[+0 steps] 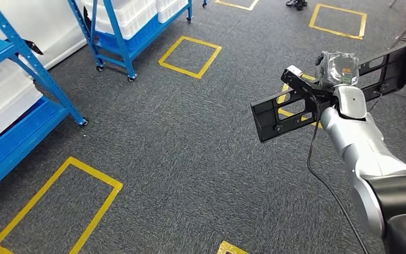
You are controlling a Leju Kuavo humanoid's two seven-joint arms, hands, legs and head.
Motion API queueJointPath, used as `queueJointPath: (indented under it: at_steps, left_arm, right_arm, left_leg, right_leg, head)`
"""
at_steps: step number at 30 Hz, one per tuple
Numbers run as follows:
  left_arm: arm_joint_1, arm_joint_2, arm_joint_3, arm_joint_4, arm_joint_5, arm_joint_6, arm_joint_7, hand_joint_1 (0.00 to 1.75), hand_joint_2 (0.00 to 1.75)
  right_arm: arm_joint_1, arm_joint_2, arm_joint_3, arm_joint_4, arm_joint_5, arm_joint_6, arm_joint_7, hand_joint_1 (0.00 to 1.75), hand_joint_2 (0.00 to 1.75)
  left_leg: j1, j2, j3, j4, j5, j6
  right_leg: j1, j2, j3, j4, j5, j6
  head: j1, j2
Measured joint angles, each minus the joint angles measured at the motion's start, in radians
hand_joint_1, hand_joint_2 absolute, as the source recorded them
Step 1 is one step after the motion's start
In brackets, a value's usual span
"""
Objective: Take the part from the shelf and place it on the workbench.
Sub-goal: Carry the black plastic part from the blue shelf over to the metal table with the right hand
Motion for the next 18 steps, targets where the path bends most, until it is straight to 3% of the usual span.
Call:
queueJointPath:
  at_steps: [1, 2, 3, 5, 7, 8, 9, 10, 11, 12, 13, 15, 17, 18]
  left_arm:
    - [0.003, 0.001, 0.0, 0.0, 0.001, 0.0, 0.001, 0.0, 1.75]
    - [0.006, 0.001, 0.0, 0.0, 0.002, 0.001, 0.002, 0.0, 1.75]
    - [0.008, 0.002, 0.0, 0.0, 0.002, 0.001, 0.002, 0.0, 1.75]
    - [0.009, 0.002, 0.0, 0.0, 0.006, 0.001, 0.002, 0.0, 1.75]
    - [0.011, 0.003, 0.0, 0.001, 0.01, 0.001, 0.0, 0.0, 1.75]
    - [0.011, 0.004, 0.0, 0.002, 0.011, 0.001, -0.001, 0.0, 1.75]
    - [0.012, 0.004, 0.0, 0.003, 0.012, 0.001, -0.002, 0.0, 1.75]
    - [0.012, 0.004, 0.0, 0.003, 0.012, 0.001, -0.003, 0.0, 1.75]
    - [0.011, 0.004, 0.0, 0.003, 0.012, 0.001, -0.004, 0.0, 1.75]
    - [0.011, 0.004, 0.0, 0.003, 0.012, 0.001, -0.004, 0.0, 1.75]
    - [0.011, 0.004, 0.0, 0.003, 0.011, 0.001, -0.005, 0.0, 1.75]
    - [0.013, 0.003, 0.0, 0.003, 0.01, 0.002, -0.005, 0.0, 1.75]
    - [0.016, 0.003, 0.0, 0.004, 0.009, 0.005, -0.004, 0.0, 1.75]
    - [0.017, 0.003, 0.0, 0.004, 0.009, 0.007, -0.003, 0.0, 1.75]
  right_arm:
    - [0.0, 0.005, 0.0, 0.0, 0.001, 0.003, 0.003, 1.75, 1.75]
    - [0.001, 0.009, 0.001, 0.0, 0.003, 0.004, 0.005, 1.75, 1.75]
    - [0.002, 0.013, 0.002, 0.001, 0.006, 0.004, 0.008, 1.75, 1.75]
    - [0.002, 0.023, 0.004, 0.0, 0.013, 0.003, 0.017, 1.75, 1.75]
    - [0.001, 0.035, 0.005, 0.001, 0.022, 0.003, 0.035, 1.75, 1.75]
    - [0.0, 0.04, 0.006, 0.001, 0.027, 0.003, 0.047, 1.75, 1.75]
    - [0.0, 0.043, 0.006, 0.001, 0.032, 0.004, 0.058, 1.75, 1.75]
    - [0.0, 0.045, 0.006, 0.001, 0.036, 0.006, 0.067, 1.75, 1.75]
    - [0.001, 0.044, 0.006, 0.002, 0.039, 0.009, 0.072, 1.75, 1.75]
    - [0.0, 0.043, 0.006, 0.002, 0.04, 0.012, 0.075, 1.75, 1.75]
    - [-0.003, 0.042, 0.006, 0.003, 0.041, 0.016, 0.075, 1.75, 1.75]
    - [-0.009, 0.041, 0.006, 0.006, 0.041, 0.021, 0.074, 1.75, 1.75]
    - [-0.007, 0.041, 0.006, 0.011, 0.041, 0.022, 0.072, 1.75, 1.75]
    - [-0.005, 0.041, 0.006, 0.014, 0.041, 0.022, 0.072, 1.75, 1.75]
  left_leg:
    - [0.0, -0.008, -0.033, 0.068, -0.024, 0.0]
    - [0.0, -0.012, -0.055, 0.107, -0.03, 0.001]
    - [0.0, -0.014, -0.059, 0.107, -0.015, 0.002]
    - [0.001, -0.035, -0.016, -0.004, 0.062, 0.008]
    - [0.008, -0.087, 0.034, -0.127, 0.115, 0.013]
    - [0.01, -0.106, 0.045, -0.158, 0.123, 0.015]
    - [0.009, -0.11, 0.049, -0.167, 0.12, 0.017]
    - [0.007, -0.098, 0.051, -0.172, 0.123, 0.021]
    - [0.006, -0.084, 0.054, -0.179, 0.127, 0.028]
    - [0.006, -0.071, 0.058, -0.187, 0.131, 0.035]
    - [0.006, -0.057, 0.062, -0.195, 0.135, 0.041]
    - [0.004, -0.03, 0.065, -0.202, 0.138, 0.047]
    - [0.002, -0.002, 0.065, -0.201, 0.136, 0.048]
    - [0.001, 0.012, 0.066, -0.201, 0.134, 0.048]
  right_leg:
    - [0.001, 0.015, 0.0, 0.001, 0.0, -0.002]
    - [0.002, 0.031, -0.001, 0.002, 0.0, -0.003]
    - [0.003, 0.048, -0.001, 0.003, 0.0, -0.003]
    - [0.002, 0.08, 0.0, 0.009, -0.002, 0.0]
    - [0.002, 0.106, -0.007, 0.016, -0.003, 0.007]
    - [0.0, 0.118, -0.013, 0.018, -0.002, 0.012]
    - [-0.004, 0.132, -0.018, 0.017, 0.002, 0.02]
    - [-0.007, 0.146, -0.022, 0.014, 0.006, 0.028]
    - [-0.009, 0.143, -0.024, 0.013, 0.008, 0.035]
    - [-0.008, 0.121, -0.029, 0.022, 0.002, 0.04]
    - [-0.005, 0.086, -0.044, 0.051, -0.016, 0.044]
    - [-0.004, 0.016, -0.1, 0.166, -0.075, 0.051]
    - [-0.009, -0.001, -0.156, 0.279, -0.113, 0.057]
    - [-0.011, -0.003, -0.161, 0.289, -0.108, 0.059]
  head:
    - [0.0, 0.0]
    - [0.0, 0.0]
    - [0.0, 0.0]
    - [0.0, 0.0]
    - [0.0, 0.0]
    - [0.0, 0.0]
    - [0.0, 0.0]
    - [-0.001, 0.0]
    - [-0.001, 0.0]
    - [-0.001, 0.0]
    - [-0.001, 0.0]
    - [0.0, 0.0]
    - [0.0, 0.0]
    - [0.0, 0.0]
